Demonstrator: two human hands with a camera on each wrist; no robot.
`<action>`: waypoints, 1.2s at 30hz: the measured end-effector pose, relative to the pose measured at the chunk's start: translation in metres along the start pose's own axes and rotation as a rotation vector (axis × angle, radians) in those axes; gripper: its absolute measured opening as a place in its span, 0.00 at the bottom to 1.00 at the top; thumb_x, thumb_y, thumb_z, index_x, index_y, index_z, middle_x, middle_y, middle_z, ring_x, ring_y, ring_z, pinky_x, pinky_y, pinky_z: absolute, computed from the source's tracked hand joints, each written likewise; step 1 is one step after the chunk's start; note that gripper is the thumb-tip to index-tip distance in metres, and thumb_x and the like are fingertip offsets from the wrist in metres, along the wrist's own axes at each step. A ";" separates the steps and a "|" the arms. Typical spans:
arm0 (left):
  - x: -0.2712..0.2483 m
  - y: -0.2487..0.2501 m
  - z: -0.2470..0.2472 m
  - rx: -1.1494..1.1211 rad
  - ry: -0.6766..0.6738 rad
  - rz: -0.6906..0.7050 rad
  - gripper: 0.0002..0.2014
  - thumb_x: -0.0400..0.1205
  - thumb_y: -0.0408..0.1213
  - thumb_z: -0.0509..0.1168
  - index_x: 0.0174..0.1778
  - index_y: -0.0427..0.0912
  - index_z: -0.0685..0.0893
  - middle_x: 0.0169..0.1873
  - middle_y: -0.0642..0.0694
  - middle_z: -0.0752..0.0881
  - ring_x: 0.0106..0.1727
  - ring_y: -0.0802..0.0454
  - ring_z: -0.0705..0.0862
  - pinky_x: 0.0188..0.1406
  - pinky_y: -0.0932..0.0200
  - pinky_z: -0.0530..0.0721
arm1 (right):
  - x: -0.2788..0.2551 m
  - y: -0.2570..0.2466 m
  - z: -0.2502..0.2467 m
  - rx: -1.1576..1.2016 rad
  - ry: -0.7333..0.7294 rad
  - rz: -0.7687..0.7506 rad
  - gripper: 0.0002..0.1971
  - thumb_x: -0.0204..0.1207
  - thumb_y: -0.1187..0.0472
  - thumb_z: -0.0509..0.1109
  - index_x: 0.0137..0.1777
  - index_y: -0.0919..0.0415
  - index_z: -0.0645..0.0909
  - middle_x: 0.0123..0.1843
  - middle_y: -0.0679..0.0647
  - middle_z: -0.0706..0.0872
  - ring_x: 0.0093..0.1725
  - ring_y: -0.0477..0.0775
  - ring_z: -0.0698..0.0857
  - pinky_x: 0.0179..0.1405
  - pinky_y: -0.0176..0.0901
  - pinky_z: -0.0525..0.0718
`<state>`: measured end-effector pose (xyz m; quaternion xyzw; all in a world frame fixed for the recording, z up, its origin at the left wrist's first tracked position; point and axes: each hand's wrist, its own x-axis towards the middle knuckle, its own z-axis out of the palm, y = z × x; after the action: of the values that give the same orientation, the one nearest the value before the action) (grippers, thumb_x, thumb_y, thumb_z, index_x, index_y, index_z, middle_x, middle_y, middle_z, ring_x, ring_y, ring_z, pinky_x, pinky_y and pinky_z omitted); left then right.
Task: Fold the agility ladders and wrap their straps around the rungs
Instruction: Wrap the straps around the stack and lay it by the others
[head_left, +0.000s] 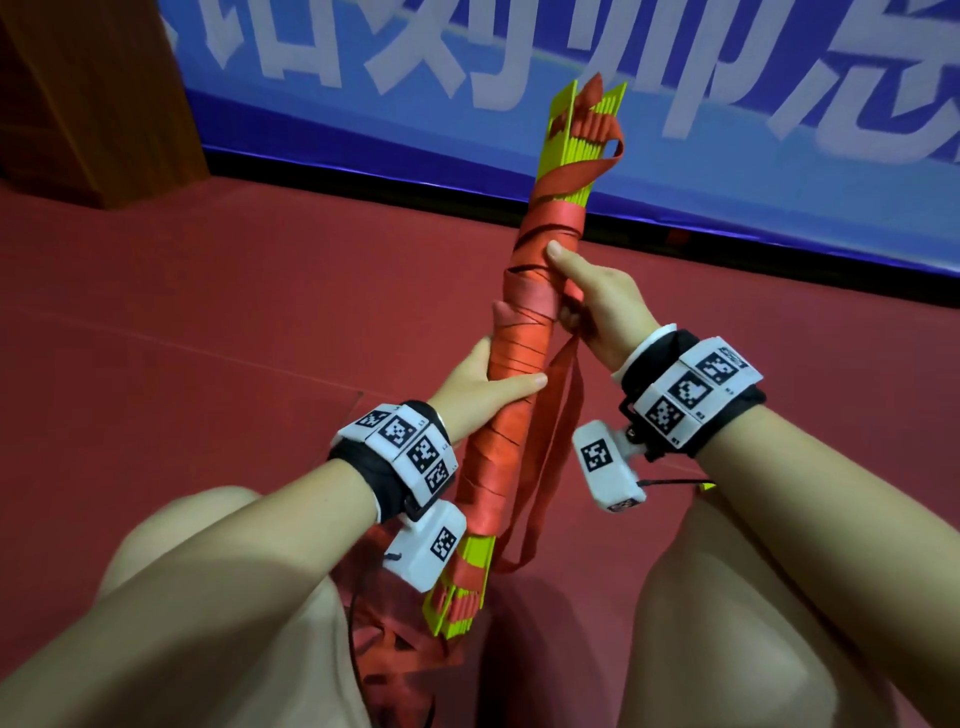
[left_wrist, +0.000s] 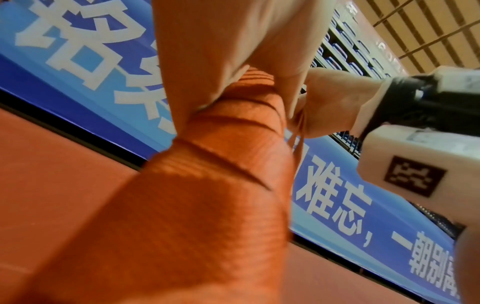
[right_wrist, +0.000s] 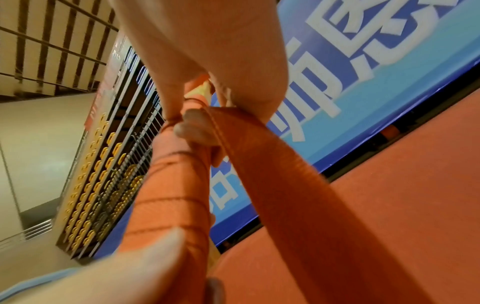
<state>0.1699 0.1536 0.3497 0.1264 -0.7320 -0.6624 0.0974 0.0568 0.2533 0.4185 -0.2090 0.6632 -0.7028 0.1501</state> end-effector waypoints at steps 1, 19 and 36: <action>0.001 -0.002 0.001 0.029 0.037 0.000 0.24 0.73 0.42 0.77 0.62 0.53 0.76 0.49 0.49 0.86 0.50 0.50 0.86 0.60 0.49 0.85 | 0.002 0.002 -0.002 -0.064 0.017 0.005 0.16 0.73 0.48 0.75 0.33 0.59 0.80 0.23 0.54 0.76 0.21 0.48 0.72 0.20 0.35 0.69; 0.009 -0.002 -0.005 0.169 0.256 0.013 0.22 0.77 0.40 0.74 0.65 0.45 0.75 0.45 0.52 0.83 0.41 0.59 0.81 0.36 0.67 0.78 | 0.006 0.022 -0.005 -0.165 -0.079 0.069 0.09 0.80 0.67 0.67 0.40 0.59 0.73 0.31 0.54 0.86 0.24 0.47 0.86 0.19 0.33 0.74; -0.023 -0.022 -0.055 0.336 0.407 0.082 0.34 0.78 0.37 0.70 0.81 0.55 0.68 0.59 0.56 0.84 0.62 0.57 0.84 0.65 0.60 0.79 | 0.003 0.029 0.071 -0.150 -0.099 0.129 0.17 0.74 0.47 0.73 0.40 0.63 0.80 0.29 0.57 0.77 0.22 0.51 0.77 0.25 0.38 0.76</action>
<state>0.2096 0.1070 0.3340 0.2416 -0.8015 -0.4879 0.2472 0.0871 0.1873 0.3920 -0.2109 0.7178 -0.6290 0.2115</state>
